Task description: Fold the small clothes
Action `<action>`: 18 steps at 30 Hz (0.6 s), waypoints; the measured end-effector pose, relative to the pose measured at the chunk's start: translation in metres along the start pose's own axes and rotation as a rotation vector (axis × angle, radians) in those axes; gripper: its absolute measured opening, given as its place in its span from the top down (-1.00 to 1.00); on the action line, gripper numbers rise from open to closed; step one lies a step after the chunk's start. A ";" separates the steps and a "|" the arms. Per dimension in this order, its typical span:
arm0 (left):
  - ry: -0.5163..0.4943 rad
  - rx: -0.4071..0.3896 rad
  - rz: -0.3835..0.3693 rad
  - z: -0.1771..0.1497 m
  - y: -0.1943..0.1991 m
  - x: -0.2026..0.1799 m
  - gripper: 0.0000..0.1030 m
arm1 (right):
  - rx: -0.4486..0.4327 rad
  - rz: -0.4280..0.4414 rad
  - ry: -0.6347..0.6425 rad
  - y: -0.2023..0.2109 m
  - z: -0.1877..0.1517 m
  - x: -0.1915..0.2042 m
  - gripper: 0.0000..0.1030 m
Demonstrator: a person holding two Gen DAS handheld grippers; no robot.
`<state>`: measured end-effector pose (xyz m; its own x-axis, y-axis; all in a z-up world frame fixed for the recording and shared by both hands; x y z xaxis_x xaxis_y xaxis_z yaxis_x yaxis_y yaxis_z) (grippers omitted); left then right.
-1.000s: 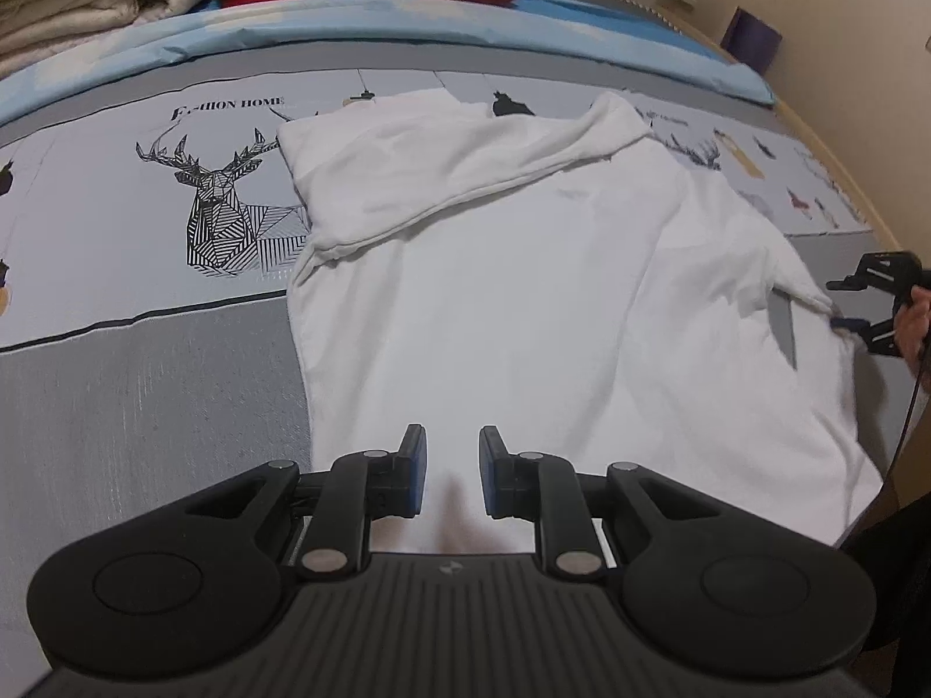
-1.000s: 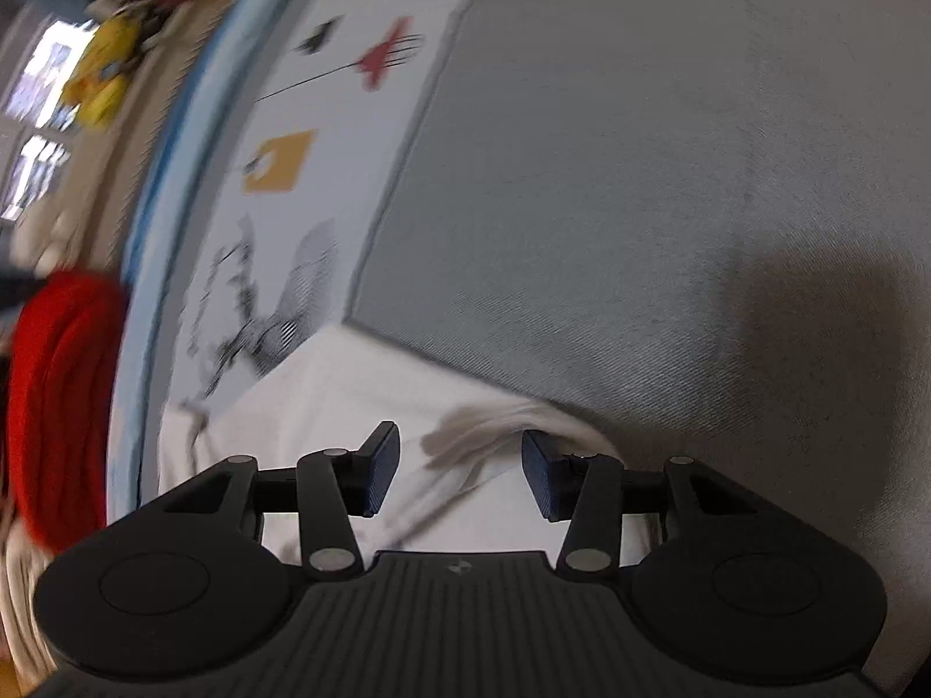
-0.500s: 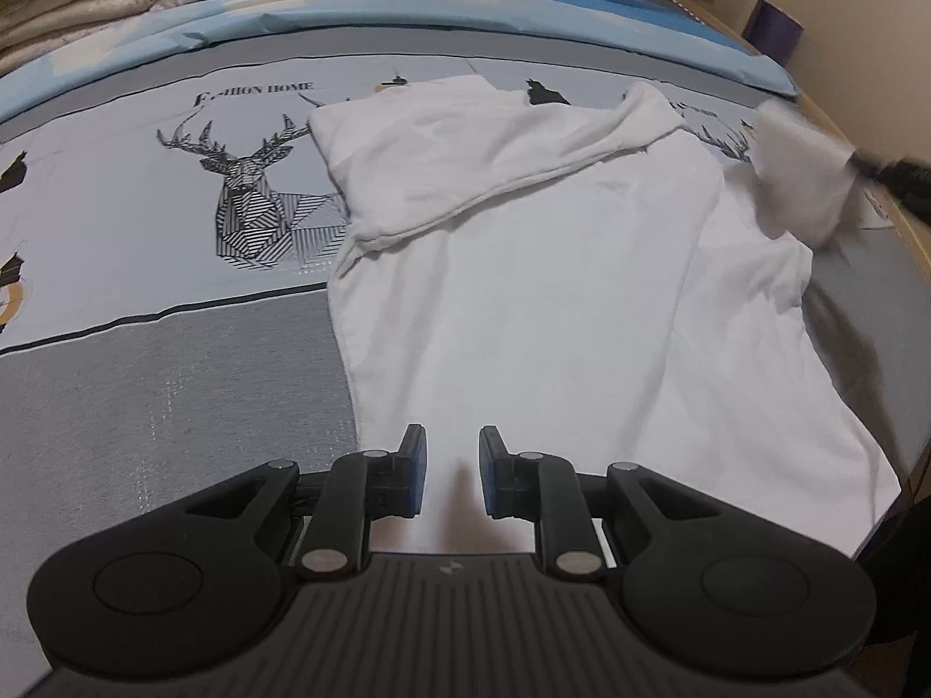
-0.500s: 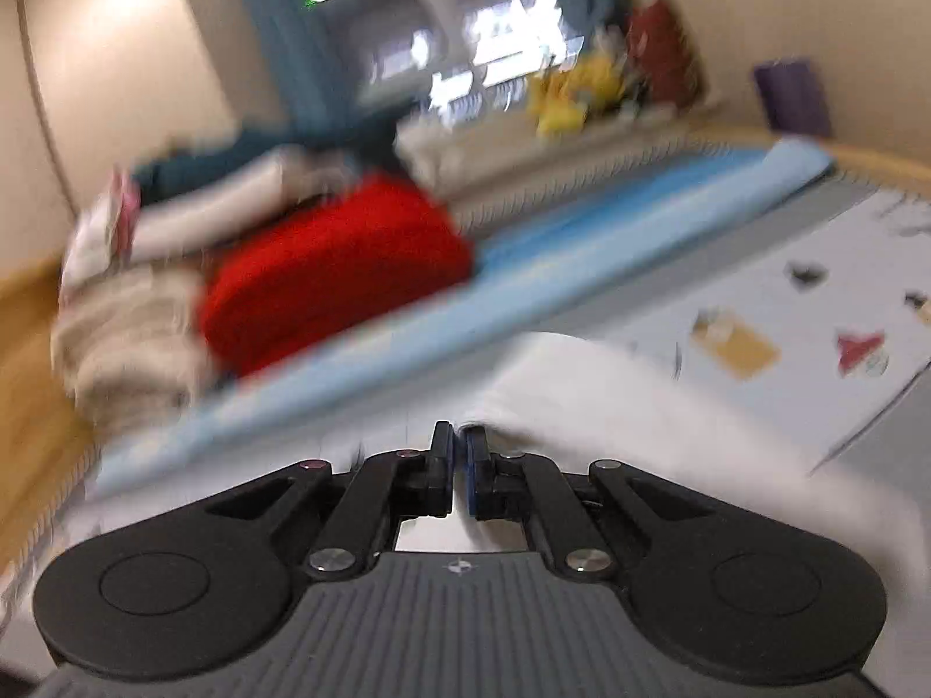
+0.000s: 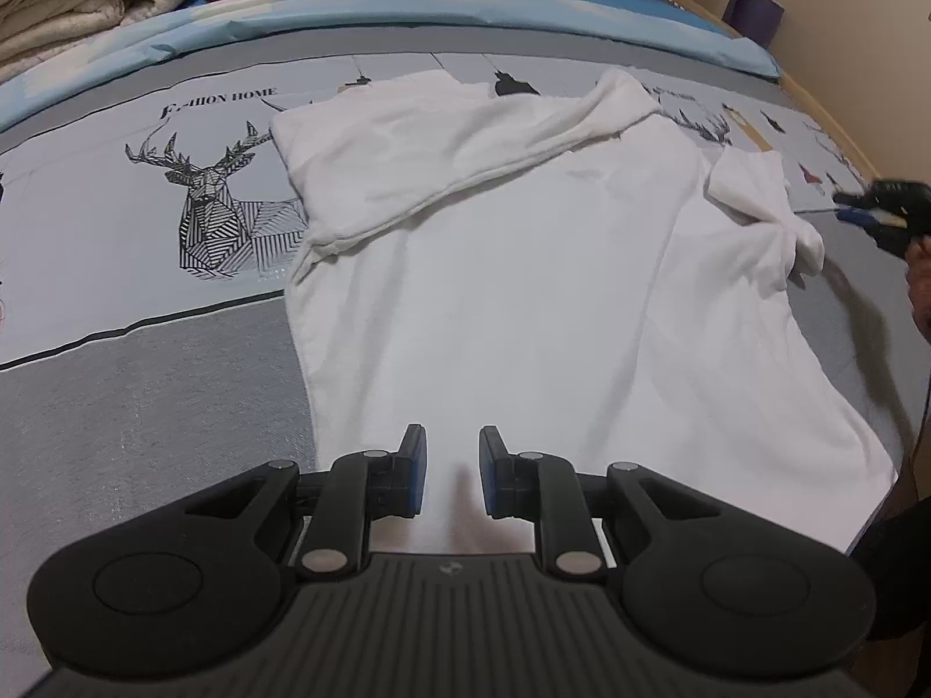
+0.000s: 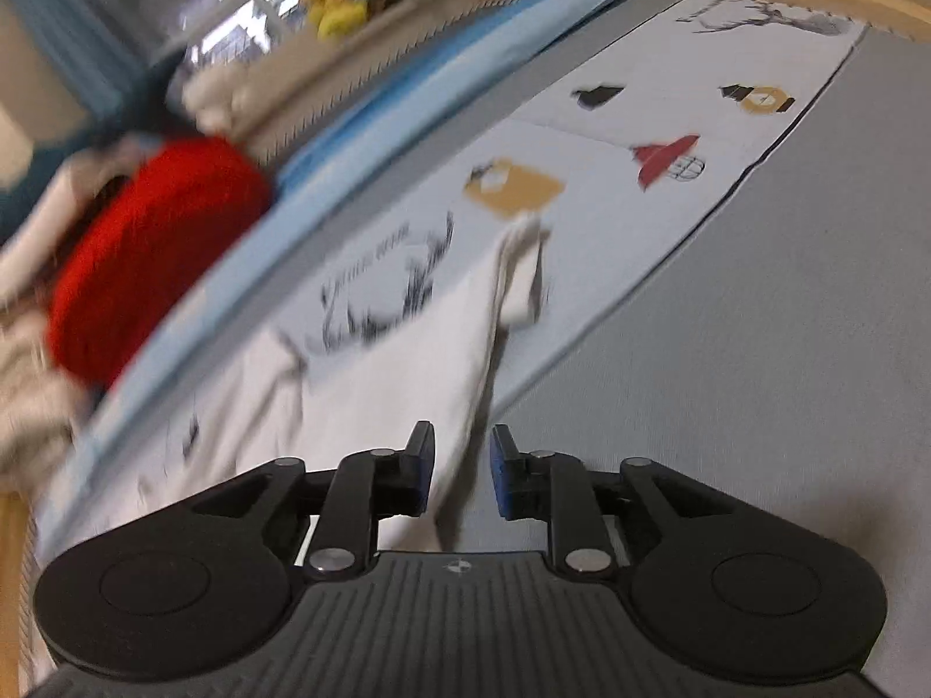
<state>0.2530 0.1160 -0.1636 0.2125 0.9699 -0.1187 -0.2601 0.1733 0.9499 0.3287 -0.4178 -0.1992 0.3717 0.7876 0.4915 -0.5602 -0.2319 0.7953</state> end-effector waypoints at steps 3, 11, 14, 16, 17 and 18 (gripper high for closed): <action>-0.002 0.014 0.011 -0.001 -0.003 -0.001 0.59 | 0.035 0.060 -0.066 -0.026 0.012 -0.010 0.56; 0.033 0.027 0.033 0.002 -0.004 0.006 0.59 | 0.092 -0.009 -0.059 -0.084 0.033 -0.011 0.40; 0.032 0.028 0.039 0.006 -0.004 0.006 0.59 | 0.087 -0.037 -0.062 -0.100 0.046 -0.016 0.40; 0.033 0.032 0.044 0.008 -0.006 0.007 0.59 | 0.080 -0.039 -0.036 -0.105 0.054 -0.011 0.40; 0.034 0.034 0.049 0.009 -0.006 0.007 0.59 | 0.079 -0.038 -0.009 -0.109 0.058 -0.007 0.40; 0.036 0.035 0.051 0.010 -0.007 0.008 0.59 | 0.080 -0.034 0.020 -0.111 0.060 -0.004 0.44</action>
Point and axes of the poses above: each gripper's, at about its wrist camera, not at the fingertips, and y roughly against the way its jaws point, x to its left, z to its top, the point moved 10 cm from there along -y, roughly the way its jaws point, and after that the axes turned 11 degrees about x, right-handed, at the moved point
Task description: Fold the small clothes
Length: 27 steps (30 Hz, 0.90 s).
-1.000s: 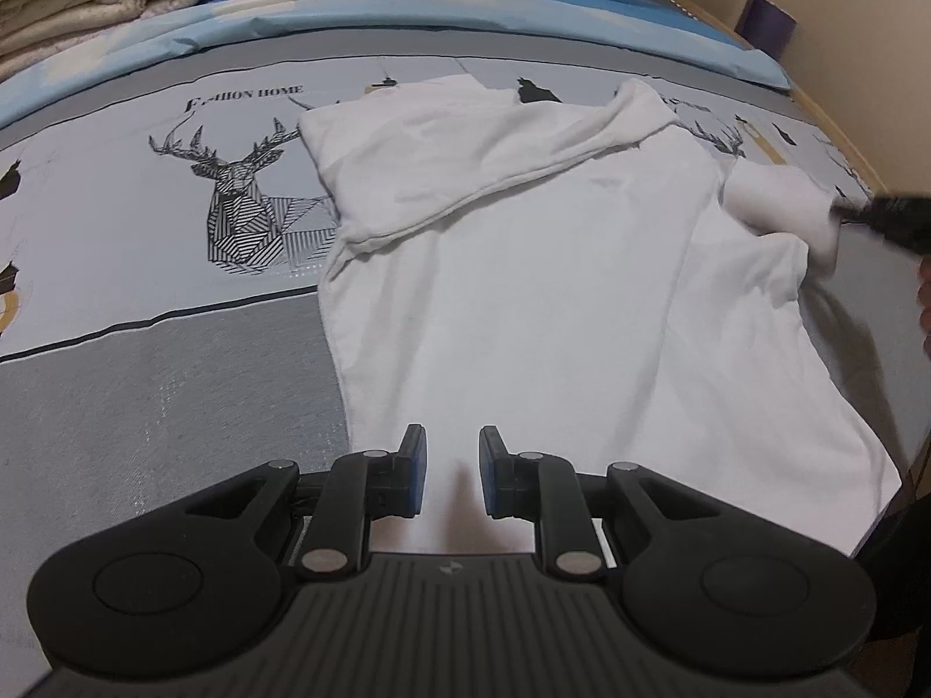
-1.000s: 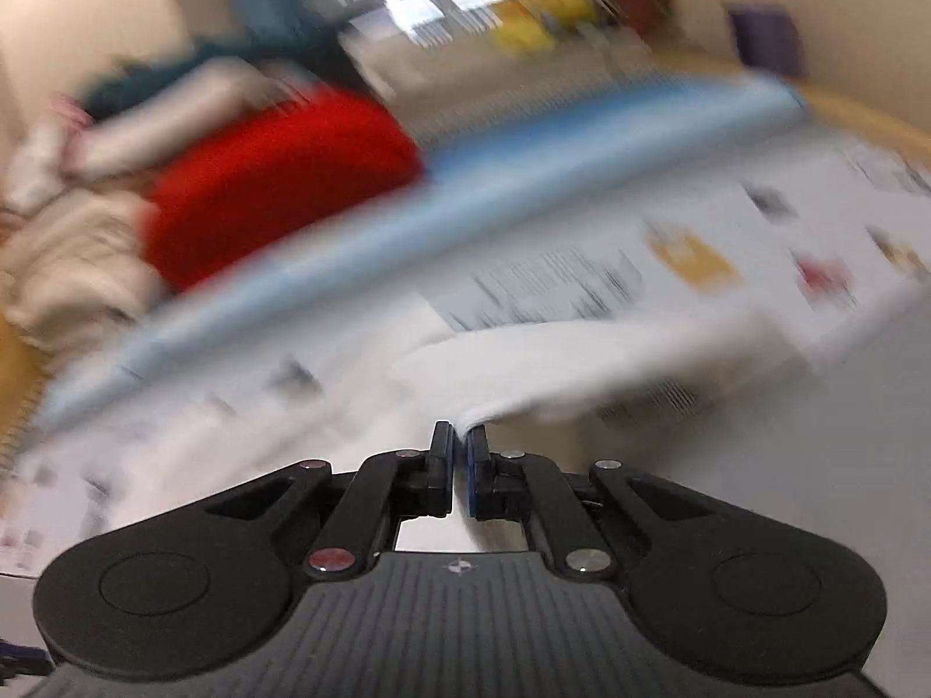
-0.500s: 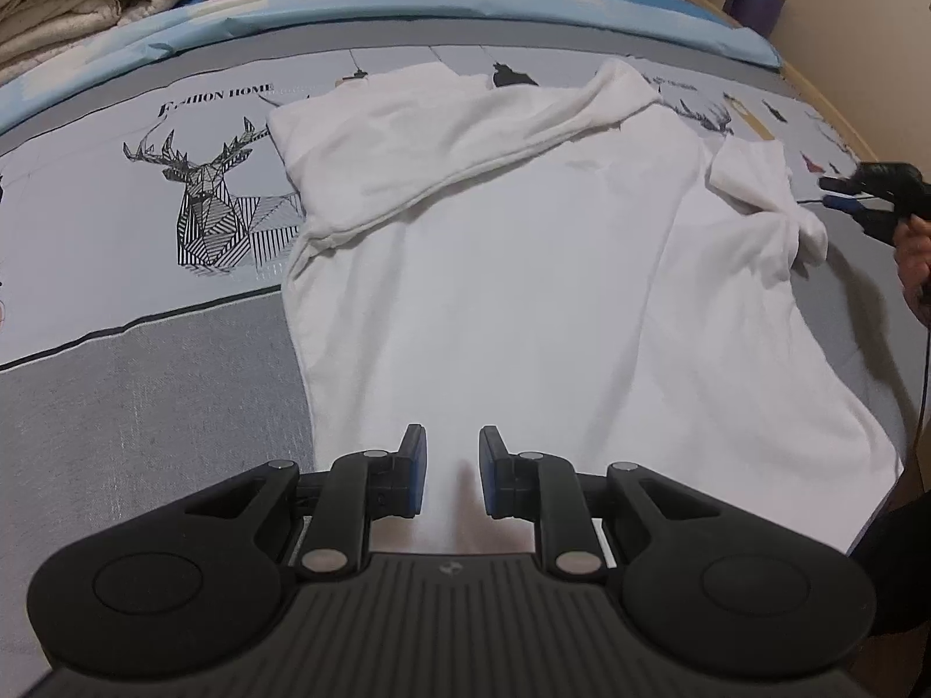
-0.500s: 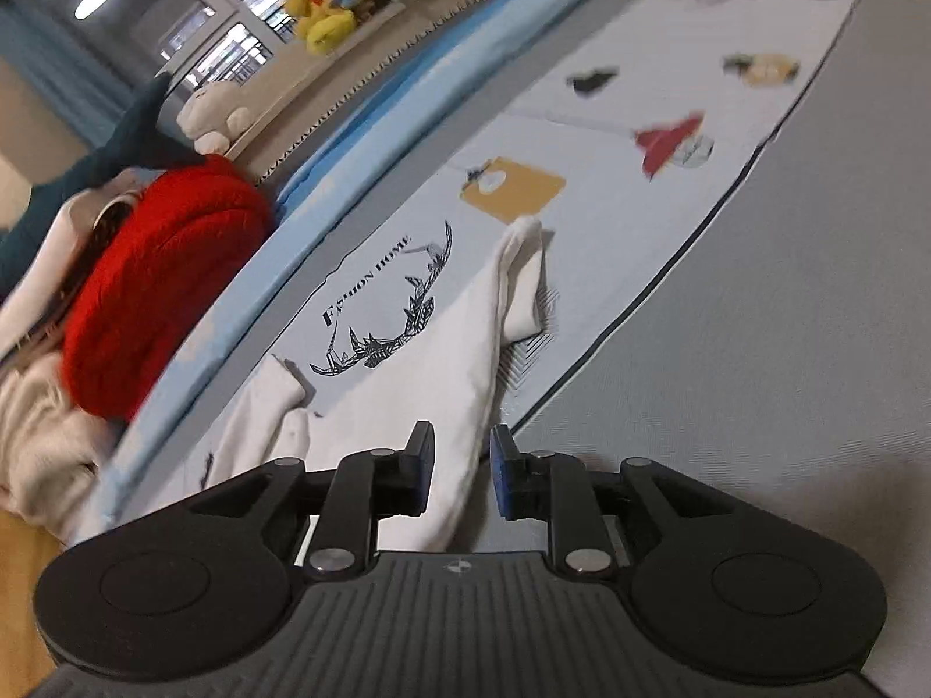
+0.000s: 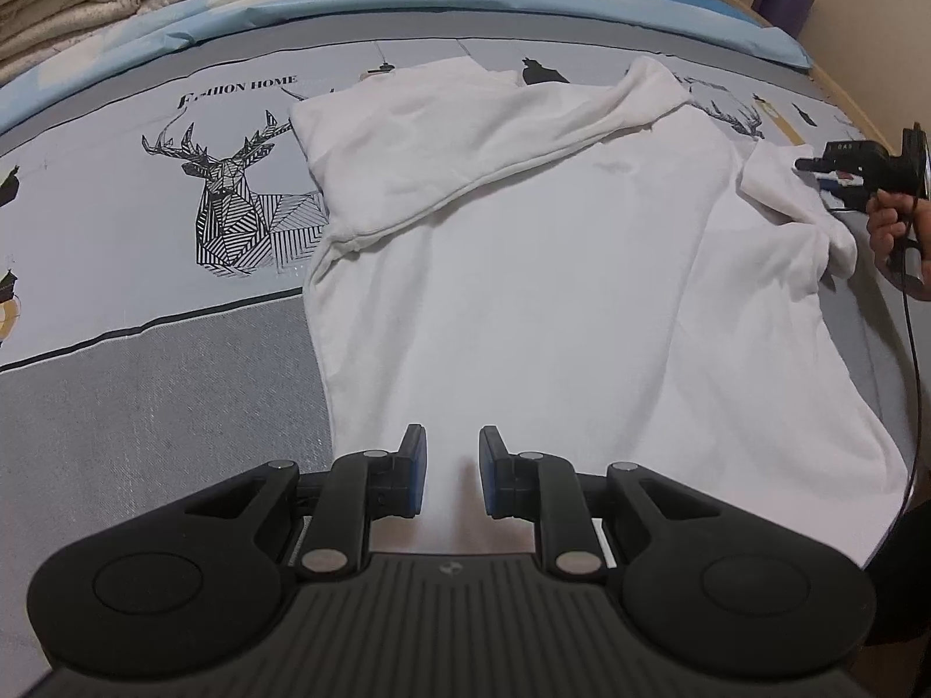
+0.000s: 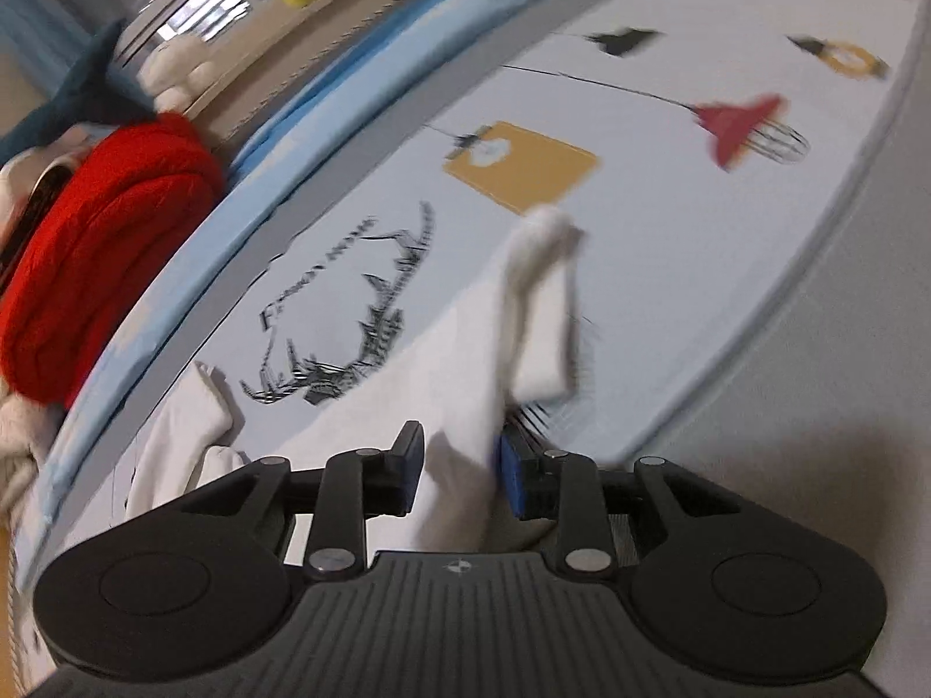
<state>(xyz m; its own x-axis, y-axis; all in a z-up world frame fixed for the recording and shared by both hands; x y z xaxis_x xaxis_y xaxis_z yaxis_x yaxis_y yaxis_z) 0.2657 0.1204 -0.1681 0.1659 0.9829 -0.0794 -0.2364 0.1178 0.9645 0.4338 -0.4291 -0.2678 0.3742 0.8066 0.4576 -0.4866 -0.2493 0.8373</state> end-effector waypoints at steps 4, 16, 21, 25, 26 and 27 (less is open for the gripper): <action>0.003 0.001 0.008 0.003 -0.001 0.000 0.59 | -0.028 0.029 0.075 0.003 0.014 0.013 0.88; -0.013 -0.004 0.021 0.009 0.001 -0.004 0.59 | -0.504 -0.392 -0.192 0.132 0.071 -0.159 0.83; -0.023 -0.002 0.019 0.011 -0.002 -0.012 0.59 | -0.377 -0.263 -0.364 0.110 0.052 -0.219 0.82; -0.023 -0.003 0.013 0.013 -0.004 -0.015 0.59 | -0.433 -0.278 -0.344 0.125 0.059 -0.227 0.94; -0.024 -0.001 0.014 0.013 -0.005 -0.016 0.59 | -0.437 -0.284 -0.355 0.126 0.058 -0.231 0.94; -0.025 0.000 0.015 0.014 -0.005 -0.016 0.59 | -0.432 -0.299 -0.364 0.126 0.058 -0.235 0.93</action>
Point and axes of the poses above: each gripper's, at about its wrist camera, not at the fingertips, and y roughly against the way its jaws point, x to its left, z to its top, the point moved 10 cm from there along -y, roughly the way its jaws point, and after that the axes turned 11 degrees about x, right-handed, at the moved point
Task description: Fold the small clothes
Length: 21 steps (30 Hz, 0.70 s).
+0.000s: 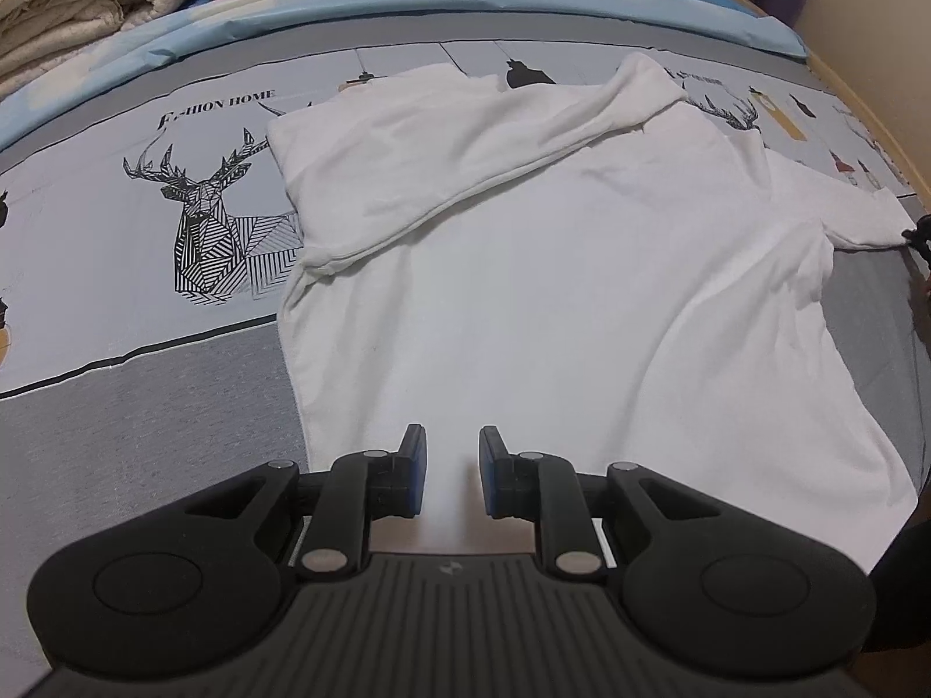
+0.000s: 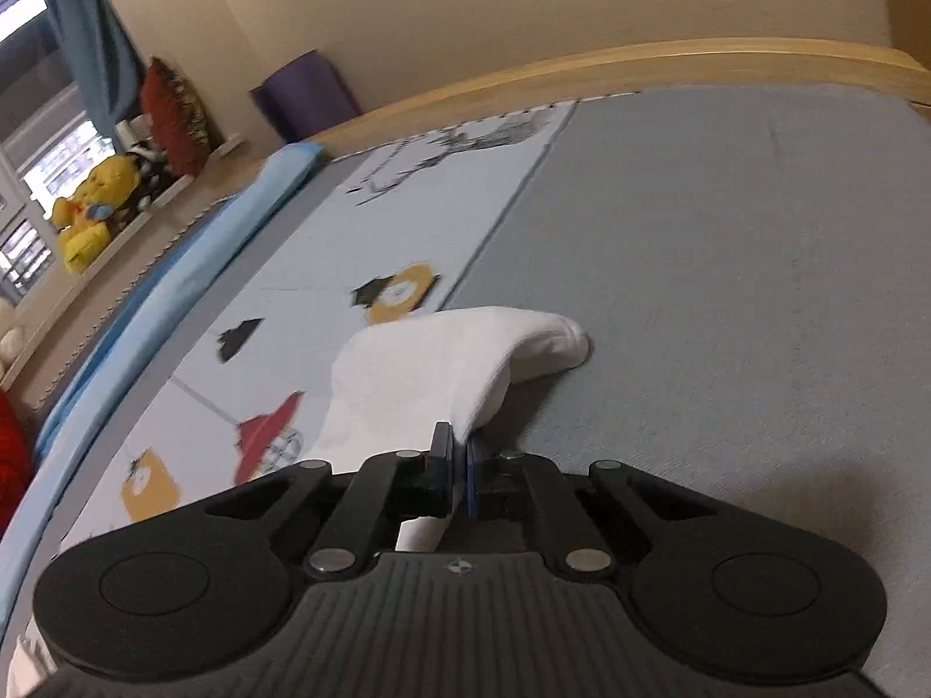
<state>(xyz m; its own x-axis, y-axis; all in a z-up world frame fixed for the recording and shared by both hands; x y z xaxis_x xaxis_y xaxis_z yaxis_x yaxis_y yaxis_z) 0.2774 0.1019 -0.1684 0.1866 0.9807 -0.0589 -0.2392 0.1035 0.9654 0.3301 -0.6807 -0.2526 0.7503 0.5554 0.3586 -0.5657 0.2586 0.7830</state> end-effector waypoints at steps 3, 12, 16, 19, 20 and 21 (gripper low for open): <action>-0.004 -0.007 -0.004 0.002 0.002 -0.001 0.59 | 0.034 -0.082 -0.022 -0.003 0.000 -0.006 0.77; 0.025 -0.053 -0.019 0.000 0.020 0.010 0.59 | -0.013 0.007 0.210 0.068 -0.022 0.081 0.54; 0.041 -0.072 -0.020 -0.009 0.032 0.020 0.59 | 0.123 0.222 0.354 0.111 -0.068 0.140 0.54; 0.052 -0.080 -0.029 -0.020 0.039 0.027 0.59 | 0.268 0.347 0.477 0.150 -0.122 0.168 0.49; 0.054 -0.076 -0.031 -0.024 0.040 0.029 0.59 | 0.321 0.378 0.512 0.161 -0.140 0.173 0.46; 0.055 -0.068 -0.029 -0.030 0.041 0.031 0.59 | 0.376 0.397 0.547 0.173 -0.161 0.173 0.41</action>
Point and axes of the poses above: each gripper's, at about its wrist camera, not at the fingertips, and y roughly against the way its jaws point, x to its left, z to its top, the point moved 10 cm from there along -y, roughly the way its jaws point, and after that the axes turned 11 degrees about x, right-handed, at the moved point
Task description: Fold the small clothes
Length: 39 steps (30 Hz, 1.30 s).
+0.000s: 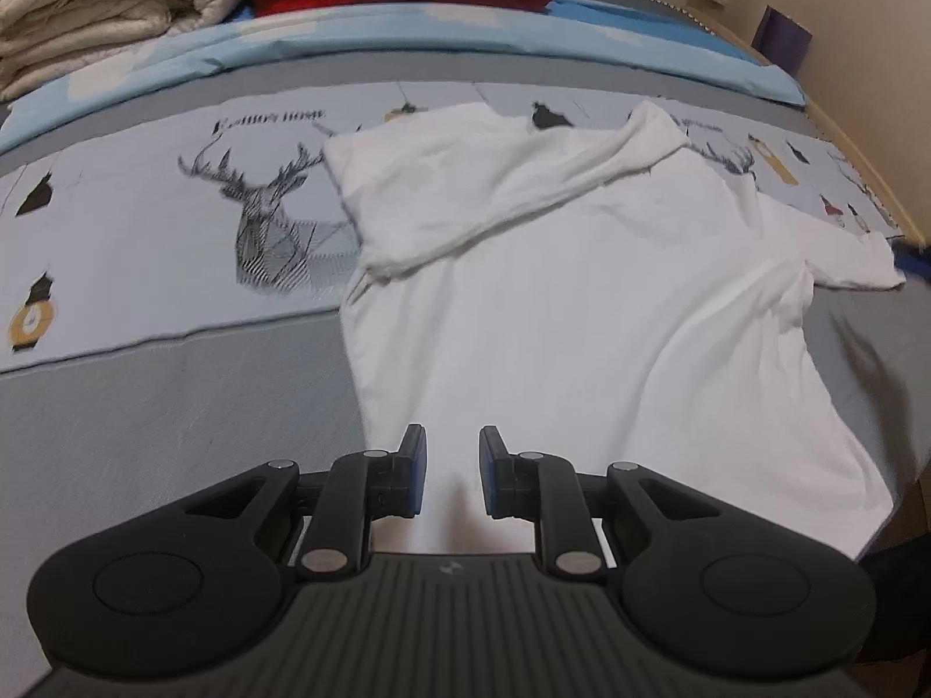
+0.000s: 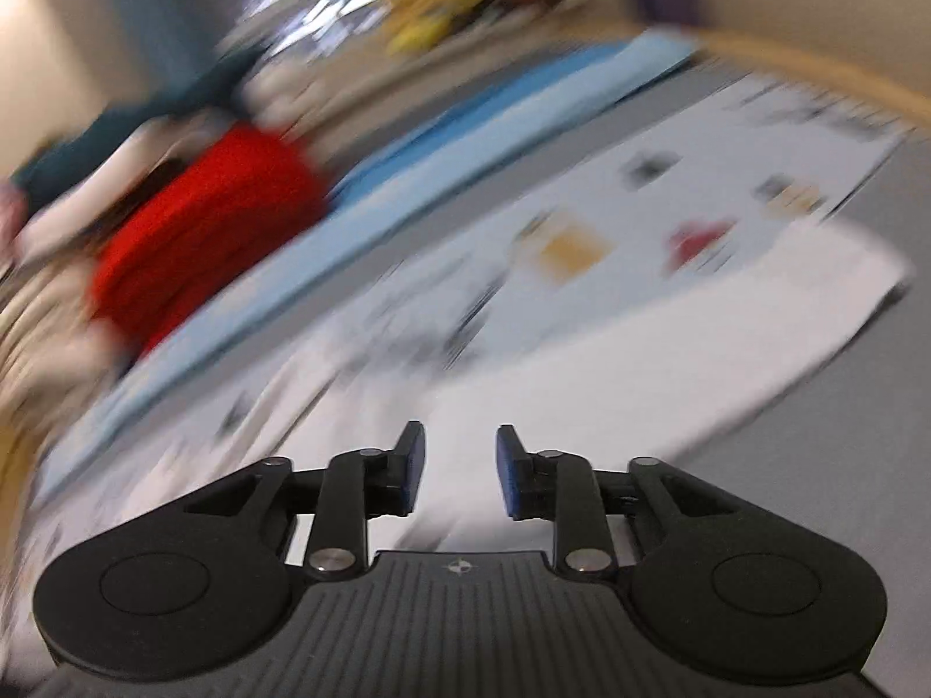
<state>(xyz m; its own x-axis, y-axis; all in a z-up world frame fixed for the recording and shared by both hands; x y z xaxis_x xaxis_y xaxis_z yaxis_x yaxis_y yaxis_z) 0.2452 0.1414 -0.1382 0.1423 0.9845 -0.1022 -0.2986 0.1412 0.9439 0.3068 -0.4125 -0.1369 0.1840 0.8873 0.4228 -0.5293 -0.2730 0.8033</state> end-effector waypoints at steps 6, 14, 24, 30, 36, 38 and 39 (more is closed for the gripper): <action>-0.009 0.060 0.001 -0.040 0.000 0.012 0.33 | 0.243 -0.029 0.107 -0.007 -0.113 0.039 0.24; -0.093 0.263 0.053 -0.099 -0.028 0.021 0.29 | 0.449 -0.163 0.230 -0.023 -0.206 0.040 0.24; -0.229 0.317 0.015 -0.120 -0.039 -0.020 0.62 | 0.426 -0.247 0.151 0.006 -0.198 0.008 0.95; -0.386 0.329 0.061 -0.132 -0.045 -0.049 0.85 | 0.456 -0.343 0.123 -0.002 -0.195 -0.018 0.92; -0.398 0.368 0.100 -0.137 -0.040 -0.040 0.87 | 0.499 -0.414 0.263 -0.010 -0.206 -0.011 0.90; -0.414 0.359 0.115 -0.137 -0.035 -0.040 0.85 | 0.499 -0.430 0.283 -0.009 -0.203 -0.007 0.89; -0.414 0.348 0.121 -0.133 -0.032 -0.047 0.83 | 0.479 -0.442 0.283 -0.007 -0.199 -0.005 0.87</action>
<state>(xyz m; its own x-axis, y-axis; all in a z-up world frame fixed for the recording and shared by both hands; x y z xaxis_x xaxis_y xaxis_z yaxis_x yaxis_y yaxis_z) 0.1224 0.1047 -0.2052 0.5066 0.8585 0.0793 -0.0162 -0.0825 0.9965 0.1449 -0.3415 -0.2283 0.0408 0.9974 -0.0588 -0.0205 0.0597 0.9980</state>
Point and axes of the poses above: each gripper's, at about its wrist camera, not at the fingertips, and y roughly against the way its jaws point, x to its left, z to its top, the point moved 10 cm from there along -y, roughly the way its jaws point, and after that the axes turned 11 degrees about x, right-handed, at the moved point
